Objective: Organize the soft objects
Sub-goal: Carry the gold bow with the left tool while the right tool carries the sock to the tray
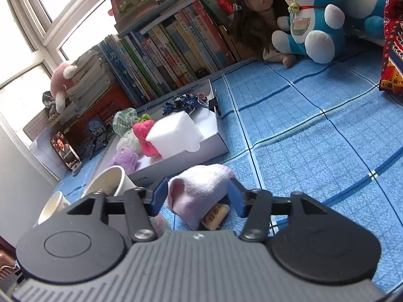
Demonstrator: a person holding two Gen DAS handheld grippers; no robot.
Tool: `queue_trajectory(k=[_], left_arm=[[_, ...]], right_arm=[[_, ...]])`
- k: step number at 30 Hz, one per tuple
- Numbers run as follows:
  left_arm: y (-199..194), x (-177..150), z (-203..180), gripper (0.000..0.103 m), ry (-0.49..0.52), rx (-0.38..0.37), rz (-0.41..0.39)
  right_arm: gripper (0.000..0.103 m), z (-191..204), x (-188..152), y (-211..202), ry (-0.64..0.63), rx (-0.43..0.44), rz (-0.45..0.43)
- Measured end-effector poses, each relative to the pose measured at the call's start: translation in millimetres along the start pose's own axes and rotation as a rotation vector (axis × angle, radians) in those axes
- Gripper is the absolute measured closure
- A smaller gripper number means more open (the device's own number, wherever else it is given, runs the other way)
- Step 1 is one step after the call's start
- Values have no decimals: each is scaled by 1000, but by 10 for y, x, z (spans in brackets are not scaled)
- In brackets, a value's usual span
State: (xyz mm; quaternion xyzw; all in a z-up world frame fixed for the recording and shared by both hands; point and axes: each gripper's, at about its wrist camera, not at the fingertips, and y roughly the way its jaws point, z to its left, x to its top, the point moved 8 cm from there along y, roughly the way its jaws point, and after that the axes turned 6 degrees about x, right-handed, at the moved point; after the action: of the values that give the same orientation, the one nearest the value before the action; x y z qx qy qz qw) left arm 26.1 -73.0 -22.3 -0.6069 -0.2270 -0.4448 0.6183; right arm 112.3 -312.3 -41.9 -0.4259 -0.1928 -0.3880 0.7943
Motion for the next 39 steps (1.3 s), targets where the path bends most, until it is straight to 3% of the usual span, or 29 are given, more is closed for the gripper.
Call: queue_trajectory(k=[4, 12, 13, 14, 17, 21, 32, 39], left_arm=[[52, 9, 1, 20, -45, 24, -5], [293, -88, -1, 19, -154, 22, 76], [328, -103, 5, 19, -166, 20, 87], [360, -110, 11, 20, -177, 18, 98], [408, -136, 20, 37, -209, 3, 114], [337, -97, 20, 55, -204, 3, 76], [-67, 239, -41, 59, -51, 45, -119], [-250, 610, 161, 58, -74, -20, -131]], right_arm=[[31, -18, -23, 87, 28, 13, 6], [29, -53, -59, 220, 61, 24, 12], [33, -59, -59, 222, 65, 29, 9], [42, -65, -58, 222, 69, 32, 7], [55, -93, -50, 203, 81, 26, 2], [66, -85, -15, 146, 81, 33, -15], [67, 45, 217, -93, 16, 27, -114], [67, 112, 418, -158, 2, 33, -144]])
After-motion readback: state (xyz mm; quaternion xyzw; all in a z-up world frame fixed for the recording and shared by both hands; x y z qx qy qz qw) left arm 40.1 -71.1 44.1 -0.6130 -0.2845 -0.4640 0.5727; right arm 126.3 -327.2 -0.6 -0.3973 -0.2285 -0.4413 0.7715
